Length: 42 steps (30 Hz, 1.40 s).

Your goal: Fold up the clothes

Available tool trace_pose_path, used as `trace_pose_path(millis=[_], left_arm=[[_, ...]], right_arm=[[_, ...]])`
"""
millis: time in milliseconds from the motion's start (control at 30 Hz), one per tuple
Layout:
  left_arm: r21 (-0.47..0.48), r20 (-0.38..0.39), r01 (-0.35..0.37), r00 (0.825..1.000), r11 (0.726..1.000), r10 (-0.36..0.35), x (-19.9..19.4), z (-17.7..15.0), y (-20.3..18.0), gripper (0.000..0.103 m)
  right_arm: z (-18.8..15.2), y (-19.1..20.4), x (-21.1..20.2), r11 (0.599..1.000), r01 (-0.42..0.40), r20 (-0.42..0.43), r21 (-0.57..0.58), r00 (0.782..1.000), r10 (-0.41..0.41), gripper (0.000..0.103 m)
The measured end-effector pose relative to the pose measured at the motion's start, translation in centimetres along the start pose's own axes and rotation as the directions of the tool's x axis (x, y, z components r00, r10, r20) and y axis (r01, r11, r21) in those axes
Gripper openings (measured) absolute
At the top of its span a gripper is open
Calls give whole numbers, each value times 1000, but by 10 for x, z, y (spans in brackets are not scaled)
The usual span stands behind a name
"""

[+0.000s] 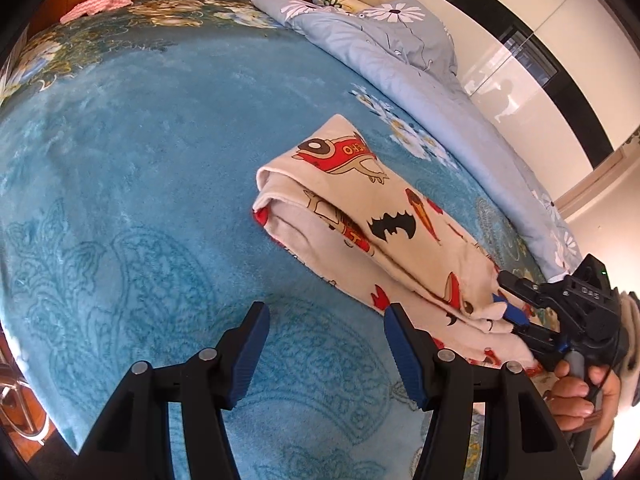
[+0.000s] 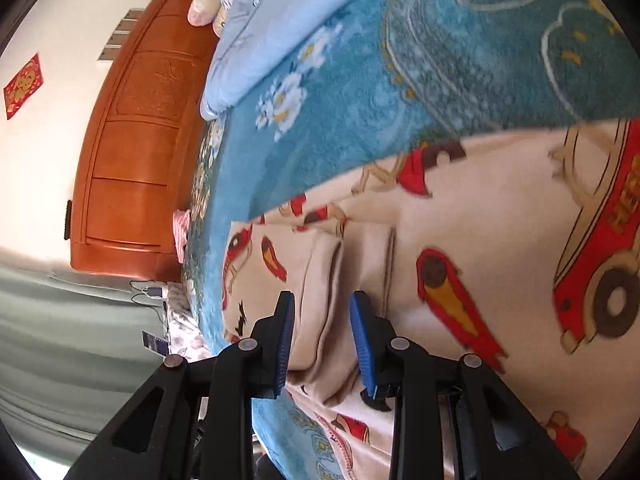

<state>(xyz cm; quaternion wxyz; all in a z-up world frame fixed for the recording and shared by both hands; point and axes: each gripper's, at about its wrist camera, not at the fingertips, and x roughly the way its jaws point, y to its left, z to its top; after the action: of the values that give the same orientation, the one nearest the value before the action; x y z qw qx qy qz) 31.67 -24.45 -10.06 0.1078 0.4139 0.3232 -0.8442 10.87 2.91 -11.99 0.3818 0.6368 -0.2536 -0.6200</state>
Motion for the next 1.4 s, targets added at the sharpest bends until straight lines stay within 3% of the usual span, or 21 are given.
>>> trace_pose_path(millis=[267,300,333,367,467,600,667,767,900,1033,1233,1400], left_arm=[[43,-2,-42,999,998,42,5,4,-6,64],[60,-2,-52,999,997,52,6,4,-8,64],[79,0,-64,998,995,65,8,5,-9,64],[97,1,-77,997,992,77,9,6,-11,64],[166,10,-125,992,978,125,15,11,-18,64],[234,17,-170,985,957,171,24,17,-24,64],[232,28,-182,983,956,181,26,20,-22,64],[190,49,-192,981,963,186,27,29,-15,64],[83,65,-194,980,977,189,23,39,3,64],[0,75,-179,981,984,179,19,45,18,64],[-93,84,-160,982,983,168,15,58,38,65],[-109,89,-130,986,986,139,16,60,49,66]], right_arm=[[2,0,12,997,-74,6,19,997,73,31],[4,0,14,997,-78,7,26,997,78,28],[5,0,17,996,-82,8,34,997,82,12],[6,2,19,996,-87,4,36,996,87,5],[10,20,19,995,-100,4,-2,995,100,4],[18,51,-6,971,-230,50,-64,971,234,3],[22,62,-22,961,-248,68,-122,964,258,3],[19,57,-30,964,-208,44,-169,975,218,3],[9,16,-18,991,-90,8,-102,996,92,3],[11,-10,-14,996,-90,17,-21,996,91,3],[8,-11,5,999,-11,-38,-32,999,10,3],[9,-23,7,1000,-25,-23,17,999,25,3]])
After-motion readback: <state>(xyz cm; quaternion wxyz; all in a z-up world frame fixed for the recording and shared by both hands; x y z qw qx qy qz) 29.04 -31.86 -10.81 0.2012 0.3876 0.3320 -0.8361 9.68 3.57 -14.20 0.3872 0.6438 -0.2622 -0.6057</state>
